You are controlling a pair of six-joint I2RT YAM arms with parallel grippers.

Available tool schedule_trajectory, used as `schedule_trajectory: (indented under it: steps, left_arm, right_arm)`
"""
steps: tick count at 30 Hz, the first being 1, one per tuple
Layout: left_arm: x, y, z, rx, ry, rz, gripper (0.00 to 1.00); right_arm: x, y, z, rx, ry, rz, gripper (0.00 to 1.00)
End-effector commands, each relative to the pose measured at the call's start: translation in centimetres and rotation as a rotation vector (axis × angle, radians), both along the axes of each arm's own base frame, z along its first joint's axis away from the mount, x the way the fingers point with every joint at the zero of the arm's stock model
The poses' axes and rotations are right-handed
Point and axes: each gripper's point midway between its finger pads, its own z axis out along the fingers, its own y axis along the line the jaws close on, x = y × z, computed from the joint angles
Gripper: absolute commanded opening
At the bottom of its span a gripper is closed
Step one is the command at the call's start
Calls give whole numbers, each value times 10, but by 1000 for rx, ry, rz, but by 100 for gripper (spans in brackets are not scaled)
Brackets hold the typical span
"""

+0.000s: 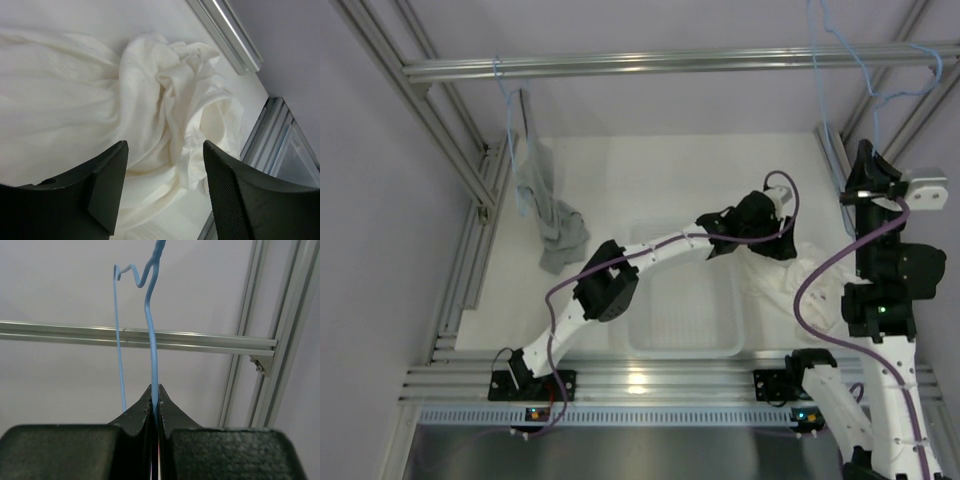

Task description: Remove the tank top from the hanger

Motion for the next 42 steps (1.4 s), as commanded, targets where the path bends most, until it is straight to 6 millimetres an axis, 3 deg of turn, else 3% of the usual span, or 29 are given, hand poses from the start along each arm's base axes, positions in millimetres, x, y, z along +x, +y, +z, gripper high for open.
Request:
schedule_trajectory:
  steps: [1,2,3,4,5,7,8,9,14,15,17,19,20,22,23,24,26,27,29,34,41,42]
  left_arm:
    - [-4,5,98,-131,-108,-5,68]
    - [-5,6,104,-138,-113,-10,73]
    - [-6,7,110,-147,-120,-14,97]
    - [-8,9,123,-163,-135,-21,99]
    - [-9,11,128,-168,-144,-25,99]
    - [-9,18,150,-191,-171,-9,99]
    - [-9,21,151,-186,-179,-3,99]
    - [-8,27,166,-199,-202,7,99]
    - [0,50,205,-226,-270,76,99]
    - [3,58,217,-239,-282,96,99]
    - [14,71,223,-234,-289,155,99]
    - [21,89,234,-240,-287,200,99]
    - [26,97,235,-230,-295,233,99]
    - [28,115,247,-223,-327,271,99]
    - [28,121,247,-206,-336,283,99]
    - [27,133,261,-211,-365,307,99]
    - [24,144,260,-189,-379,318,99]
    - [21,154,272,-202,-394,329,99]
    - [15,160,266,-188,-391,314,99]
    - [-9,174,272,-204,-395,237,99]
    - [-25,215,266,-165,-437,263,99]
    - [-28,218,255,-144,-427,260,99]
  right_arm:
    - [-34,-12,22,69,-56,-38,0]
    - [-35,-14,17,77,-35,-47,0]
    - [-41,-18,20,88,-39,-64,0]
    - [-42,-19,19,93,-27,-74,0]
    - [-41,-22,14,99,6,-85,0]
    - [-51,-28,21,125,14,-109,0]
    - [-48,-30,11,132,75,-125,0]
    - [-58,-33,20,141,73,-136,0]
    - [-74,-34,14,146,183,-142,0]
    - [-72,-35,-4,152,262,-150,0]
    - [-77,-35,-11,158,310,-152,0]
    - [-79,-39,-34,165,423,-183,0]
    - [-85,-40,-32,165,443,-191,0]
    - [-81,-40,-57,136,585,-204,0]
    - [-80,-38,-62,125,612,-198,0]
    - [-77,-38,-66,123,631,-196,0]
    - [-78,-39,-68,128,644,-203,0]
    - [-74,-37,-70,126,666,-195,0]
    - [-69,-34,-73,105,701,-180,0]
    - [-19,-29,-81,69,777,-167,0]
    - [31,-24,-46,41,721,-147,0]
    - [36,-24,-43,34,719,-145,0]
